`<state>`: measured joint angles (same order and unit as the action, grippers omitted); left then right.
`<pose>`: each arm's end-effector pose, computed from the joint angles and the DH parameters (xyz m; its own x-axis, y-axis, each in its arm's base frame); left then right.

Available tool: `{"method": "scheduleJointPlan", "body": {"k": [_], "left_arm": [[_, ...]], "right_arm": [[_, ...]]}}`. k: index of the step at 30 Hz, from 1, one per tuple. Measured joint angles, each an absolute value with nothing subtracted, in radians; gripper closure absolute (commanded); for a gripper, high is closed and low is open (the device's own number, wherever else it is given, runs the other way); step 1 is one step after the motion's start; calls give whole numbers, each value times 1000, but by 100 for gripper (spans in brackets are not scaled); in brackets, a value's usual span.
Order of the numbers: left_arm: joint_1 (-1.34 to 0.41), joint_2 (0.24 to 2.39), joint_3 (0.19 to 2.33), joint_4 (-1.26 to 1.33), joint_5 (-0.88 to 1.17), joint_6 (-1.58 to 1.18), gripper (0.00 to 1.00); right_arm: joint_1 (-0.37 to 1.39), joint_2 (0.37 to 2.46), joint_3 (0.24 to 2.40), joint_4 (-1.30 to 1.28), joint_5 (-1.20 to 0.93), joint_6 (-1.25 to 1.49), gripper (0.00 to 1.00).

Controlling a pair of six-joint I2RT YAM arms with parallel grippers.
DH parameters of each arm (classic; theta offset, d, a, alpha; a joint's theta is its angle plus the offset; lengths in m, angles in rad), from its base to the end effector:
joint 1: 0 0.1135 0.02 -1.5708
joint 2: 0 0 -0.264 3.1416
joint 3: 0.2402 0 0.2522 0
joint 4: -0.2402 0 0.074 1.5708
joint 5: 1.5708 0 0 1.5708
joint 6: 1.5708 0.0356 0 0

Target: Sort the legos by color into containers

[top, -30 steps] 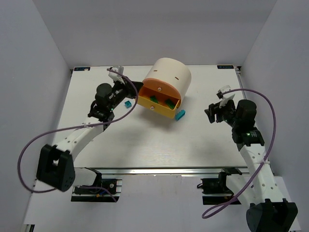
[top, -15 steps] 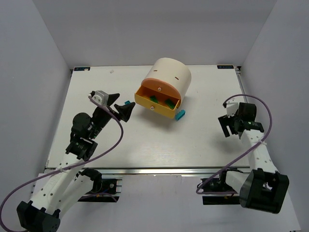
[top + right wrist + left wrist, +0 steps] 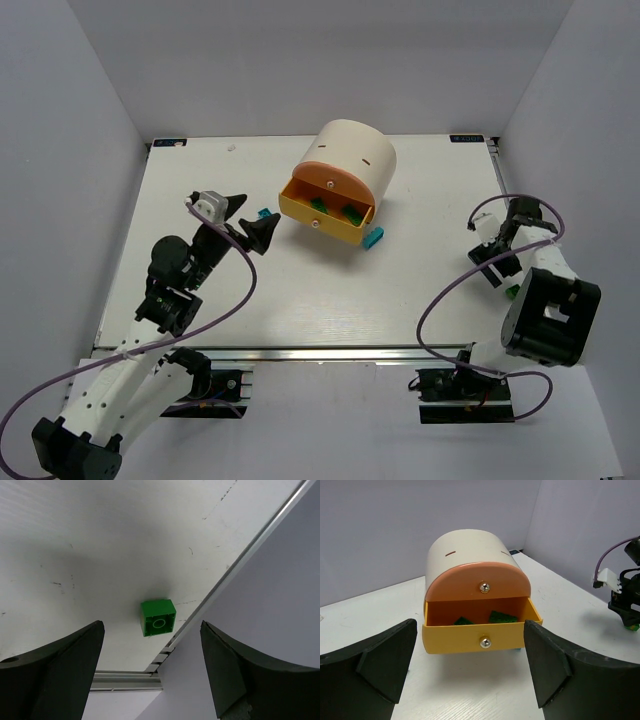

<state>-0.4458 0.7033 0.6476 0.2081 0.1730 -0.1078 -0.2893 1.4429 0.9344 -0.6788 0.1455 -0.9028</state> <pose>0.1547 -0.0807 0.3471 0.0740 -0.1528 -0.9855 0.5896 0.8037 -0.0804 0.2577 -0.0821 0.2072 -0.8130 -0.5685 -0.1262 -0.4907 0.7855 -0.3770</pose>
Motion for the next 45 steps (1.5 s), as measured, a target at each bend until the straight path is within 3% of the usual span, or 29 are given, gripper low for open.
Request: {"method": "scheduleJointPlan", "body": {"k": [13, 18, 22, 25, 26, 28, 29, 34, 38, 45], "left_arm": [[-447, 733, 648, 190, 165, -85, 3], [-447, 733, 648, 187, 164, -80, 3], [-447, 733, 648, 187, 163, -76, 3], [-447, 733, 648, 187, 160, -75, 3], [-447, 733, 648, 187, 159, -75, 3], [-447, 733, 648, 187, 157, -75, 3], [-447, 733, 648, 187, 155, -74, 3], [-447, 734, 648, 187, 147, -69, 3], [-447, 745, 648, 187, 145, -67, 3], [-447, 796, 648, 171, 131, -56, 3]], "right_arm": [[-341, 1658, 1016, -690, 218, -953, 19], [-365, 1709, 1035, -705, 231, -958, 26], [-376, 1744, 1041, -714, 232, -957, 37], [-379, 1760, 1049, -733, 236, -956, 56], [-379, 1765, 1052, -738, 236, -951, 69], [-379, 1768, 1061, -754, 236, -945, 84], [-379, 1769, 1066, -760, 229, -942, 88], [-363, 1731, 1090, -837, 119, -940, 97], [-278, 1564, 1135, -936, -97, -923, 100], [91, 1286, 1280, -895, -492, -703, 100]]}}
